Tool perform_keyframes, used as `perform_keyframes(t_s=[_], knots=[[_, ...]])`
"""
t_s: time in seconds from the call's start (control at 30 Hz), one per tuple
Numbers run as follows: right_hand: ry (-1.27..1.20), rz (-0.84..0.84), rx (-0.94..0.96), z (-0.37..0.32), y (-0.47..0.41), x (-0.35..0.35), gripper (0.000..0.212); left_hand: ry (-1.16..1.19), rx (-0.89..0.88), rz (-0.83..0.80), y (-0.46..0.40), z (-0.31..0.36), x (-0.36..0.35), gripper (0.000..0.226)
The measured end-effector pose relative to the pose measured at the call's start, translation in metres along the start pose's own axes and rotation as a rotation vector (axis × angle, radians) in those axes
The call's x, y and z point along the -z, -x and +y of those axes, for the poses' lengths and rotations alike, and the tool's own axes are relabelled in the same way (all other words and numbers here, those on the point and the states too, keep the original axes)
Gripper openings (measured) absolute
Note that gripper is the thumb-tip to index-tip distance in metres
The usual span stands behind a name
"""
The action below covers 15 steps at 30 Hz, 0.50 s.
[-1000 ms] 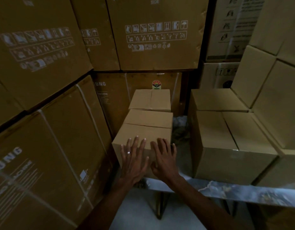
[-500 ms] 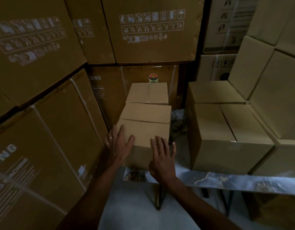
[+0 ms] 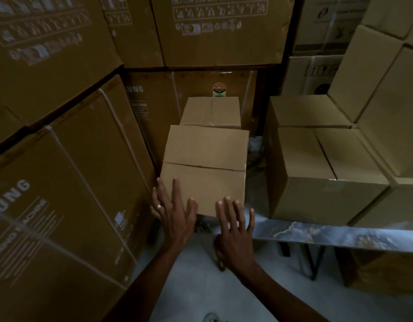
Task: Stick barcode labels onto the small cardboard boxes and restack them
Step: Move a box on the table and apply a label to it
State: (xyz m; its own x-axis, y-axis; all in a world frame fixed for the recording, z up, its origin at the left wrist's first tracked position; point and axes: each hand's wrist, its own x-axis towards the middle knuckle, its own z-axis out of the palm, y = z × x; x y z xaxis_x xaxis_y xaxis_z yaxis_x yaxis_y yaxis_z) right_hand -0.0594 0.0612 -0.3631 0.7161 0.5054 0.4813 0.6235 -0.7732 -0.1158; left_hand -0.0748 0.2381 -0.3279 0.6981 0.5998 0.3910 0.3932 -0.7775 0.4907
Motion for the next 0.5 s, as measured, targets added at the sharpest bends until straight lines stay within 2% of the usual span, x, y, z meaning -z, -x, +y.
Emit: perform_keyframes(t_s=[0.1,0.23,0.3,0.4,0.5], knots=[[0.019,-0.045,-0.031,0.007,0.022,-0.011,0.100,0.001,-0.025,-0.071,0.029,-0.007,-0.013,0.080],[0.026,-0.237,-0.129,0.021,0.049,-0.030,0.117,0.070,-0.020,-0.286,0.065,-0.019,-0.039,0.080],[0.001,-0.283,-0.151,0.028,0.054,-0.032,0.121,0.113,-0.004,-0.321,0.073,-0.020,-0.044,0.080],[-0.066,-0.200,-0.146,0.033,0.046,-0.021,0.114,0.203,0.039,-0.211,0.065,-0.010,-0.034,0.078],[-0.208,-0.022,-0.097,0.031,0.018,0.008,0.090,0.322,0.067,-0.070,0.038,0.005,-0.016,0.077]])
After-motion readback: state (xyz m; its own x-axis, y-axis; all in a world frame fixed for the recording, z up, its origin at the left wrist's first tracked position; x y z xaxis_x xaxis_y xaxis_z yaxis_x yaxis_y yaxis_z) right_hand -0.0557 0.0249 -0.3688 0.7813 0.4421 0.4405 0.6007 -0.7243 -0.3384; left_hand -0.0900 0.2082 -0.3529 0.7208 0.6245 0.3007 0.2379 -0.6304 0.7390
